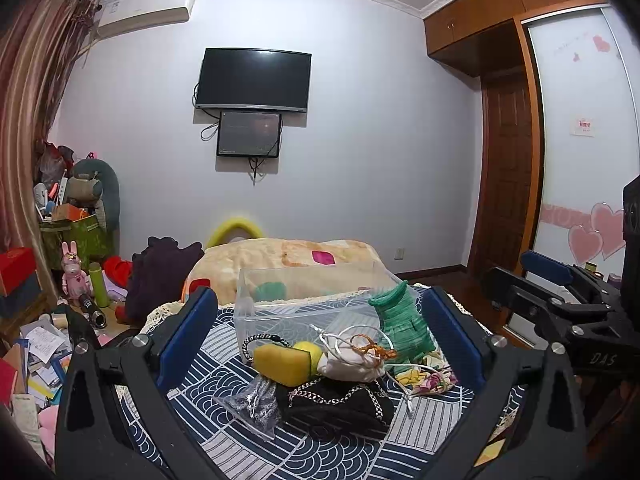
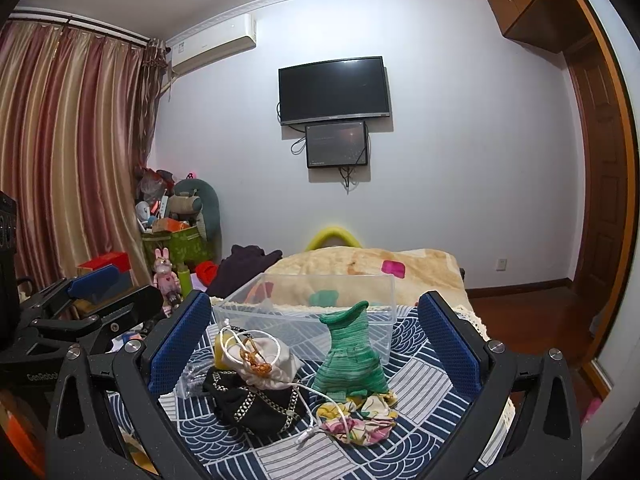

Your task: Organize soft objects

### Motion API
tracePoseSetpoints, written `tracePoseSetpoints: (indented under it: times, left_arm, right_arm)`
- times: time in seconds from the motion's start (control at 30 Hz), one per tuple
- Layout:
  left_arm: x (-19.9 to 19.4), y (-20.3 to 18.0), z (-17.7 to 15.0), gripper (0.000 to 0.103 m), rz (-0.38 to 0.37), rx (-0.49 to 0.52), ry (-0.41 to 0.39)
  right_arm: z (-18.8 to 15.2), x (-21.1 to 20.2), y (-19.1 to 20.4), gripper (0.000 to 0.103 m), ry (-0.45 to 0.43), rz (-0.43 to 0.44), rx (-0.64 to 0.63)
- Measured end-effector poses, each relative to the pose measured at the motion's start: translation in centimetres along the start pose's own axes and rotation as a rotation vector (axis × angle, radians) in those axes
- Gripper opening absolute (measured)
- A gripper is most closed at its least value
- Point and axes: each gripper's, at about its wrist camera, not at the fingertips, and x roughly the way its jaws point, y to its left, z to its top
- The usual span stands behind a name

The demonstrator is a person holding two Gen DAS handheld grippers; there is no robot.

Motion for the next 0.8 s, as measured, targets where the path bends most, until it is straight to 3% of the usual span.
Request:
tracePoseSetpoints:
  times: [0.47,0.57,0.67,0.7,0.8]
  left_arm:
    - [0.0,0.4,0.1,0.103,-0.05,-0.011,0.015]
    - [0.3,0.2,-0.2,0.103,-0.027,-0.002,0.013]
    - [0.9,0.2,-0.5,0.095,-0.015,0.006,0.027]
    - [1.2,0.3,-0.7,0.088,-0.015,0.002,0.034]
    - [2.2,0.7,-1.0,0.08,-0.02,0.0,0.069]
  right_arm:
    - [-0.2,0.7,-0.5,0.103,0.017,0.002,0.018]
    - [-0.5,1.2,-0.8,0.103,0.03,-0.003,0.023]
    - [-0.8,1.6,-1.2,0.102,0.043,-0.001,0.031]
    - [-0.8,1.8,-1.2,0.101,0.049,0.002,0.033]
    - [-1.2,2.4,-1.5,0.094,0.074,0.001,0.034]
